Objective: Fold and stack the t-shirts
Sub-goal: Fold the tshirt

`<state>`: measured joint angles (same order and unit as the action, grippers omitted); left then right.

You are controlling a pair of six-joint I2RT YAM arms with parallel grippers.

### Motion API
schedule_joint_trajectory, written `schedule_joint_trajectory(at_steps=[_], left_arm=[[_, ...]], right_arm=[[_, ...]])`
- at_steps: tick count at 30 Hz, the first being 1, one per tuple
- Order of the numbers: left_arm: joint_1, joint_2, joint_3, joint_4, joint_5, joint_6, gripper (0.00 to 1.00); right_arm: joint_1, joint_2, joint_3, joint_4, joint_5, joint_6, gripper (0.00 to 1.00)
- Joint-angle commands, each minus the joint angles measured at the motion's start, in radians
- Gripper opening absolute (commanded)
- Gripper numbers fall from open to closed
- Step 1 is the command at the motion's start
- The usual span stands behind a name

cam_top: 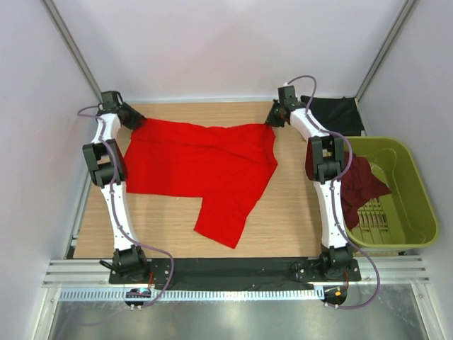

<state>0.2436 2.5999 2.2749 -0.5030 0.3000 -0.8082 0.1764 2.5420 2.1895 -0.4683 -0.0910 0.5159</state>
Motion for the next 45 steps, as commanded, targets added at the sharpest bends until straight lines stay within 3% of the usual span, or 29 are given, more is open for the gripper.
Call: schedule_joint_trajectory(at_steps=[1, 10, 14, 16, 17, 20, 26, 30, 34, 39, 45], left_arm=[[0.008, 0.037, 0.017, 0.046, -0.027, -0.029, 0.35], [0.008, 0.037, 0.011, 0.055, -0.084, -0.054, 0.34], [0.008, 0.017, 0.014, 0.069, -0.056, -0.059, 0.35], [0.008, -0.003, 0.011, 0.081, -0.029, -0.068, 0.36], [0.008, -0.029, 0.012, 0.087, -0.021, -0.072, 0.36], [0.01, -0.073, 0.014, 0.103, -0.012, -0.086, 0.39], [-0.004, -0.188, -0.049, 0.092, 0.021, -0.111, 0.46], [-0.024, -0.294, -0.248, 0.046, 0.007, -0.083, 0.45], [-0.066, -0.429, -0.386, -0.04, -0.047, -0.002, 0.45], [-0.128, -0.57, -0.57, -0.106, -0.071, 0.075, 0.43], [-0.175, -0.705, -0.758, -0.129, -0.025, 0.165, 0.43]], right_arm=[[-0.017, 0.032, 0.042, 0.086, 0.034, 0.022, 0.01], [-0.046, -0.022, -0.076, 0.318, 0.142, 0.139, 0.01], [-0.046, 0.004, -0.015, 0.315, 0.064, 0.141, 0.01], [-0.046, 0.011, 0.028, 0.243, 0.024, 0.124, 0.08], [-0.046, -0.012, 0.032, 0.229, 0.008, 0.096, 0.21], [-0.046, -0.104, -0.025, 0.195, -0.033, 0.041, 0.39], [-0.04, -0.238, -0.121, 0.106, -0.183, -0.053, 0.49], [0.0, -0.266, -0.151, -0.005, -0.256, -0.14, 0.58], [0.018, -0.255, -0.134, -0.068, -0.268, -0.207, 0.61], [0.021, -0.175, -0.036, -0.202, -0.268, -0.247, 0.57], [0.035, -0.167, -0.057, -0.201, -0.282, -0.254, 0.57]])
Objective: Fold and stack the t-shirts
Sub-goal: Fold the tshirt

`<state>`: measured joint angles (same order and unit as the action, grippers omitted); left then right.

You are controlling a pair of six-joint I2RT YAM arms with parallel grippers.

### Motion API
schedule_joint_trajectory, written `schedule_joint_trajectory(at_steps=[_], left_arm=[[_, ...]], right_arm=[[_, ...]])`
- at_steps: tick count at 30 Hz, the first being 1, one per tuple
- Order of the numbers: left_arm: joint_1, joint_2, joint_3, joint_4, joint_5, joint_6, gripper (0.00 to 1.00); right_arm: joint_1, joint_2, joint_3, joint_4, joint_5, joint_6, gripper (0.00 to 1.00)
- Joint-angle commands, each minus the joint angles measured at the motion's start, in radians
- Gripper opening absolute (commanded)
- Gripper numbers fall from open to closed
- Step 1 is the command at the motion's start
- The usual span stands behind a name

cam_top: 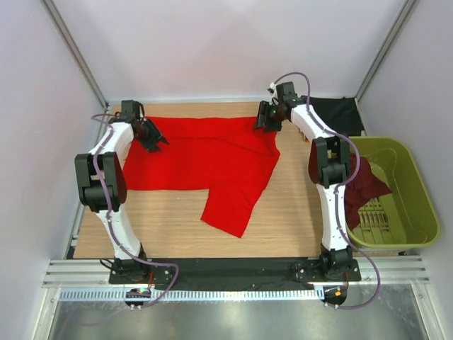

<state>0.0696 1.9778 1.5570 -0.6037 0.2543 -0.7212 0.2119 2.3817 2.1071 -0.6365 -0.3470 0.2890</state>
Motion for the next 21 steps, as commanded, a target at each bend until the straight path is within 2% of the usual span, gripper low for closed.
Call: schedule_joint_trajectory(at_steps=[1, 11, 21], left_arm=[[-0.004, -0.092, -0.054, -0.03, 0.026, 0.086, 0.43], [-0.008, -0.148, -0.066, -0.073, 0.034, 0.138, 0.43], [-0.011, -0.135, -0.04, -0.091, 0.036, 0.141, 0.43]], right_arm=[[0.01, -0.006, 0.025, -0.032, -0.032, -0.027, 0.57], [0.073, 0.056, 0.1, -0.043, -0.027, -0.05, 0.56], [0.093, 0.018, 0.059, -0.046, -0.043, -0.053, 0.52]])
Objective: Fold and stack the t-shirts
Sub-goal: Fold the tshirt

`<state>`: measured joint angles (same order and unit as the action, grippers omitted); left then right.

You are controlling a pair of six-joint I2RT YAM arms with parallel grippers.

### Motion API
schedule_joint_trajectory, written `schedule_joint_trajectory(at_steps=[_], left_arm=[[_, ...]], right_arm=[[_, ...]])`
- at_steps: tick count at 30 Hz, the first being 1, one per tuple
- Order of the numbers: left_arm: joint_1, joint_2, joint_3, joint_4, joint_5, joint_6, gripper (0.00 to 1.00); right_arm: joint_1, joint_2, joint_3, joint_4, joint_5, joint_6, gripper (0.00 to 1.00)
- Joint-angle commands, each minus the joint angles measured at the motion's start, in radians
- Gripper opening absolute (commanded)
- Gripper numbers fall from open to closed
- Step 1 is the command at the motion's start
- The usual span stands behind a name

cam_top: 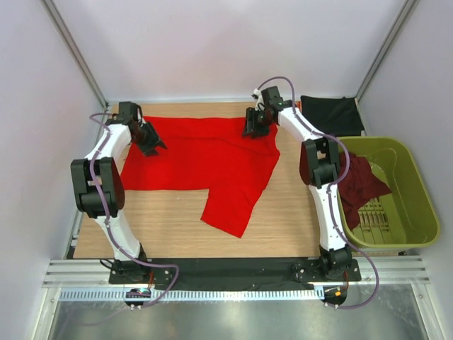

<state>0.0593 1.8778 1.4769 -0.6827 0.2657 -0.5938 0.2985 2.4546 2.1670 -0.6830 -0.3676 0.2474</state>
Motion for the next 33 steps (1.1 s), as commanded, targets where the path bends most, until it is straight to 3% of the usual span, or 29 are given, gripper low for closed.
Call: schedule_joint_trajectory(at_steps=[1, 10, 14, 17, 25, 33], left_arm=[[-0.006, -0.032, 0.042, -0.014, 0.024, 0.012, 0.43], [-0.03, -0.011, 0.066, -0.009, 0.029, 0.002, 0.43], [-0.038, -0.009, 0.059, -0.005, 0.027, 0.005, 0.43], [-0.041, -0.009, 0.054, -0.002, 0.032, 0.003, 0.43], [-0.042, -0.017, 0.048, -0.003, 0.038, 0.003, 0.43], [-0.052, -0.016, 0.048, -0.017, 0.038, 0.011, 0.43]], right_arm=[[0.017, -0.068, -0.015, 0.003, -0.022, -0.013, 0.52], [0.085, -0.212, -0.153, 0.003, 0.004, -0.037, 0.49], [0.087, -0.232, -0.168, 0.014, 0.03, -0.036, 0.4], [0.085, -0.244, -0.173, 0.028, 0.036, -0.025, 0.4], [0.061, -0.178, -0.084, 0.008, 0.145, -0.065, 0.57], [0.021, -0.1, -0.019, 0.023, 0.102, -0.086, 0.58]])
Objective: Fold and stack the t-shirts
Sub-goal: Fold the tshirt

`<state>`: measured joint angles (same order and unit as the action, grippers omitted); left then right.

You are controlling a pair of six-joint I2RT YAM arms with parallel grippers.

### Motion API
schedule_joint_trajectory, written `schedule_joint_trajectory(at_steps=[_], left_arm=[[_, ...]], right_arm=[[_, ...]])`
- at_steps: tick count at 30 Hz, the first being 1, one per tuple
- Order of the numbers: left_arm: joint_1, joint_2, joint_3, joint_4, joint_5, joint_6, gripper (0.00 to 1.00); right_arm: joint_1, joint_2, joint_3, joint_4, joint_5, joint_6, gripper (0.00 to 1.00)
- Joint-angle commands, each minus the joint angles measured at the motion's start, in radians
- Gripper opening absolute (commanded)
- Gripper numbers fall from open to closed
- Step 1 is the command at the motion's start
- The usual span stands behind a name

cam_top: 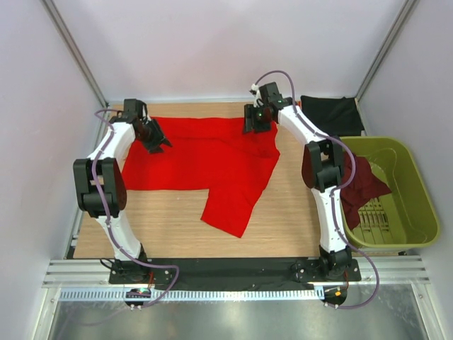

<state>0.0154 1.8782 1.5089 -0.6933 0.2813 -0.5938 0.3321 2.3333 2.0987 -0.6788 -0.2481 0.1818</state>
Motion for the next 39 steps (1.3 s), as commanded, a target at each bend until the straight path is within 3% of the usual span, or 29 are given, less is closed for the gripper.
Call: schedule_joint_trajectory(at_steps=[1, 17, 33, 39], left_arm=[[-0.006, -0.013, 0.016, -0.006, 0.022, 0.012, 0.43], [-0.006, -0.001, 0.016, -0.018, 0.01, 0.023, 0.43], [-0.006, 0.004, 0.028, -0.023, 0.015, 0.023, 0.43], [-0.008, 0.004, 0.036, -0.025, 0.016, 0.022, 0.43]], right_arm=[[-0.015, 0.037, 0.055, 0.019, -0.025, -0.025, 0.58], [-0.022, 0.084, 0.075, 0.059, -0.125, 0.004, 0.44], [-0.021, 0.092, 0.061, 0.042, -0.083, 0.016, 0.46], [-0.015, 0.08, 0.052, 0.048, -0.079, 0.027, 0.33]])
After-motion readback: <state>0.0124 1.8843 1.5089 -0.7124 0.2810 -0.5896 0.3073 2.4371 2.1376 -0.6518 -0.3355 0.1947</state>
